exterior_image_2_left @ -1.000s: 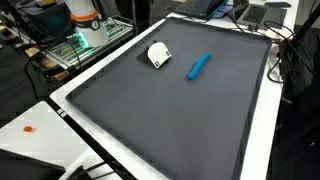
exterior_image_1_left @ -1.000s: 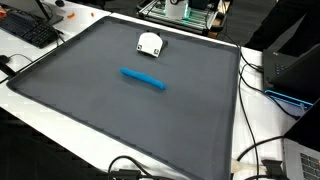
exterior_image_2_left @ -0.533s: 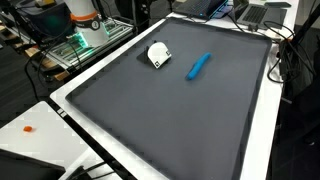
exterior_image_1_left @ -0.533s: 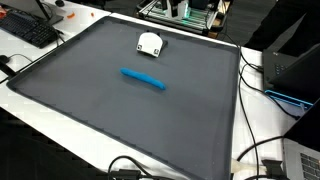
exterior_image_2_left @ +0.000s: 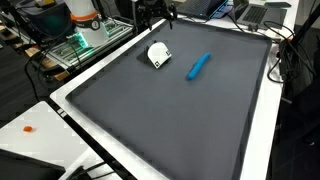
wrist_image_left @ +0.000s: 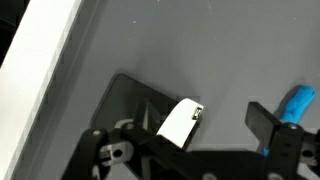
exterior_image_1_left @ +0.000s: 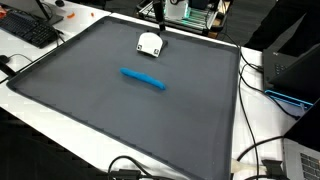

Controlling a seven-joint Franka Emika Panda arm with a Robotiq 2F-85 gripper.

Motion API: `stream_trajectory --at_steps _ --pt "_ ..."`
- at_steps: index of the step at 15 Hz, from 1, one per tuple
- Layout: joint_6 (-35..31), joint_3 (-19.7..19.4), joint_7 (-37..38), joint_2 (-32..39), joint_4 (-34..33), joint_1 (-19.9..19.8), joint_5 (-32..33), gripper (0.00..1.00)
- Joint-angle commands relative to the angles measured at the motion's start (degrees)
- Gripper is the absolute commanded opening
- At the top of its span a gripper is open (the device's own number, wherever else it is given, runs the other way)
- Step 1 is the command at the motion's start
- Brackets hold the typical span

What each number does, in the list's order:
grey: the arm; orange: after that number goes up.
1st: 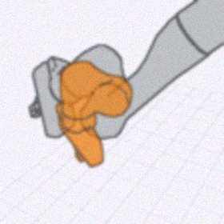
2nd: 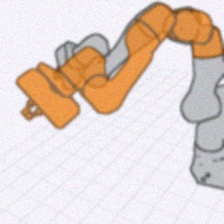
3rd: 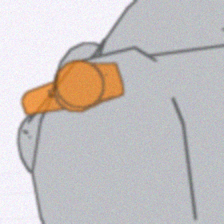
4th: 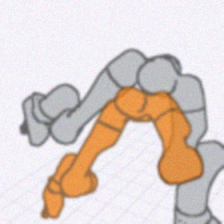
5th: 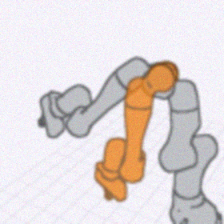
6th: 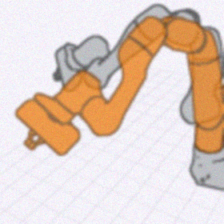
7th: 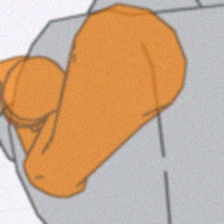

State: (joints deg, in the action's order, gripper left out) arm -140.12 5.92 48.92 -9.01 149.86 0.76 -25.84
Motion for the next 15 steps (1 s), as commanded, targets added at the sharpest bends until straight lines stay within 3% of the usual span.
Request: stream_trajectory --at_steps 1,10,15 --pt "-3.1 -1.2 0.7 3.9 -0.7 0.5 -2.3 1.00" --pt "-8.0 -1.9 -1.2 9.4 -2.4 0.7 -1.6 1.00" --pt "-7.6 -2.6 -2.7 9.6 -3.1 0.4 -2.1 1.00"
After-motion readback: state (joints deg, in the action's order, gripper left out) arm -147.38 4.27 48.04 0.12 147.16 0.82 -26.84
